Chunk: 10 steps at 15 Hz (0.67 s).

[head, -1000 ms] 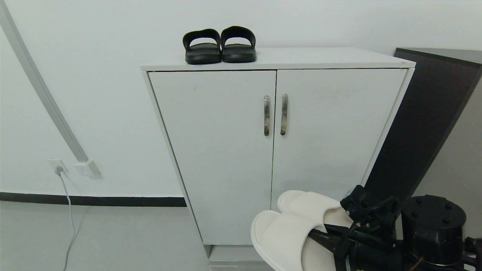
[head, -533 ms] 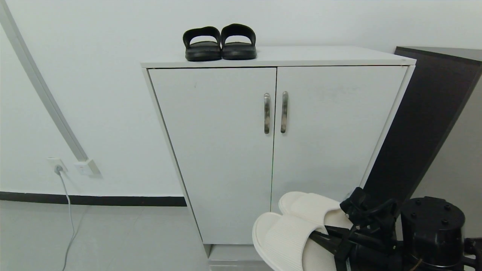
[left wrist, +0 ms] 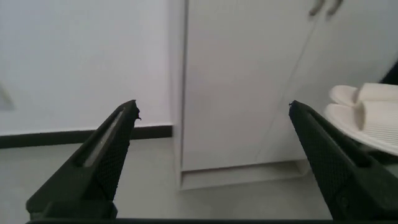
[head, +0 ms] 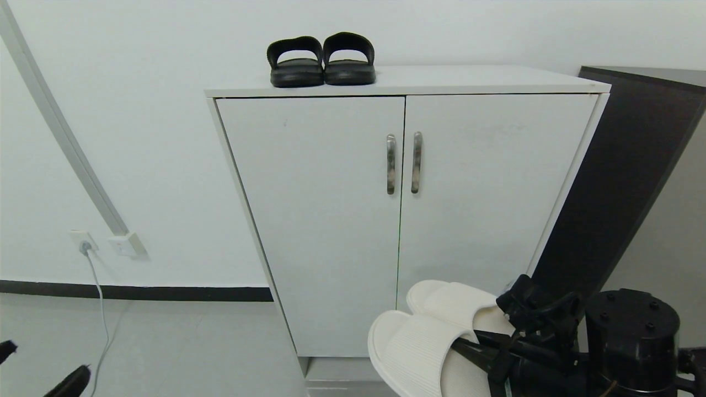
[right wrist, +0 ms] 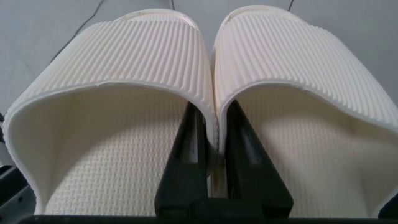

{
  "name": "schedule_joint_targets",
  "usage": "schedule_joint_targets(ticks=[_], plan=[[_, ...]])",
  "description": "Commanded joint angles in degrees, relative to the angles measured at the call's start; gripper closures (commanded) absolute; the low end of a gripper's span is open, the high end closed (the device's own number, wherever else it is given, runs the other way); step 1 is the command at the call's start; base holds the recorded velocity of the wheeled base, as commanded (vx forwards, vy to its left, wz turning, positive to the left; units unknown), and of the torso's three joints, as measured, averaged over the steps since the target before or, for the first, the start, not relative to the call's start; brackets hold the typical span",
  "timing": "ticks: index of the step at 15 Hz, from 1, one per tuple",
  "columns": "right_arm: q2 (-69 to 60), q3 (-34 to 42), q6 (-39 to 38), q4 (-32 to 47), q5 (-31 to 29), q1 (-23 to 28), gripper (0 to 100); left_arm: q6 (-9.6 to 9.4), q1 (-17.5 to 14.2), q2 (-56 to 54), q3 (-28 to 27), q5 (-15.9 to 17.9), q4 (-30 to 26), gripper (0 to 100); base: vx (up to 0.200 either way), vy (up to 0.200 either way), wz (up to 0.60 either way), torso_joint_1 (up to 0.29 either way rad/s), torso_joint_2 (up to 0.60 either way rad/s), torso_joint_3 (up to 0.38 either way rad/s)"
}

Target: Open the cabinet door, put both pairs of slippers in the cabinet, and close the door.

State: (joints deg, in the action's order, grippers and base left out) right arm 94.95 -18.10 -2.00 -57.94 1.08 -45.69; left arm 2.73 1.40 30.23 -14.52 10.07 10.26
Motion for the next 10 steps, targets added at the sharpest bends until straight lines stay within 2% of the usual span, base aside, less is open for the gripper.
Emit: schedule_joint_targets(ticks=[1, 2, 3, 4, 5, 7, 8, 9, 10], plan=[[0.06, 0.0, -0.02, -0.07, -0.03, -0.1, 100, -0.09, 0.53, 18.28, -6.84, 6.63, 5.73, 0, 0.0, 0.0, 0.0, 0.0, 0.0, 0.0], [-0.03, 0.0, -0.02, -0.07, -0.03, -0.1, 100, -0.09, 0.53, 20.13, -7.98, 7.68, 6.43, 0, 0.0, 0.0, 0.0, 0.0, 0.0, 0.0], [-0.03, 0.0, -0.02, -0.07, -0.03, -0.45, 100, -0.09, 0.97, 25.31, -11.94, 10.67, 8.1, 0, 0.0, 0.0, 0.0, 0.0, 0.0, 0.0], [0.06, 0.0, -0.02, -0.07, -0.03, -0.54, 100, -0.01, 3.17, 28.21, -14.75, 11.55, 8.19, 0, 0.0, 0.0, 0.0, 0.0, 0.0, 0.0], [0.15, 0.0, -0.02, -0.07, -0.03, -0.63, 100, 0.08, 7.12, 30.85, -17.65, 11.55, 8.19, 0, 0.0, 0.0, 0.0, 0.0, 0.0, 0.0], [0.23, 0.0, -0.11, -0.07, -0.03, -0.89, 100, 0.7, 13.01, 34.45, -22.22, 11.2, 8.28, 0, 0.0, 0.0, 0.0, 0.0, 0.0, 0.0], [0.06, 0.0, -0.11, -0.07, 0.06, -0.89, 100, 3.69, 19.25, 38.06, -27.14, 11.11, 8.37, 0, 0.0, 0.0, 0.0, 0.0, 0.0, 0.0], [-0.03, 0.0, -0.11, -0.07, -0.03, -0.89, 100, 6.76, 22.59, 40.52, -30.13, 11.11, 8.63, 0, 0.0, 0.0, 0.0, 0.0, 0.0, 0.0], [-0.12, 0.0, -0.11, -0.07, -0.03, -0.89, 100, 8.7, 25.4, 42.89, -32.59, 11.2, 9.95, 0, 0.0, 0.0, 0.0, 0.0, 0.0, 0.0]])
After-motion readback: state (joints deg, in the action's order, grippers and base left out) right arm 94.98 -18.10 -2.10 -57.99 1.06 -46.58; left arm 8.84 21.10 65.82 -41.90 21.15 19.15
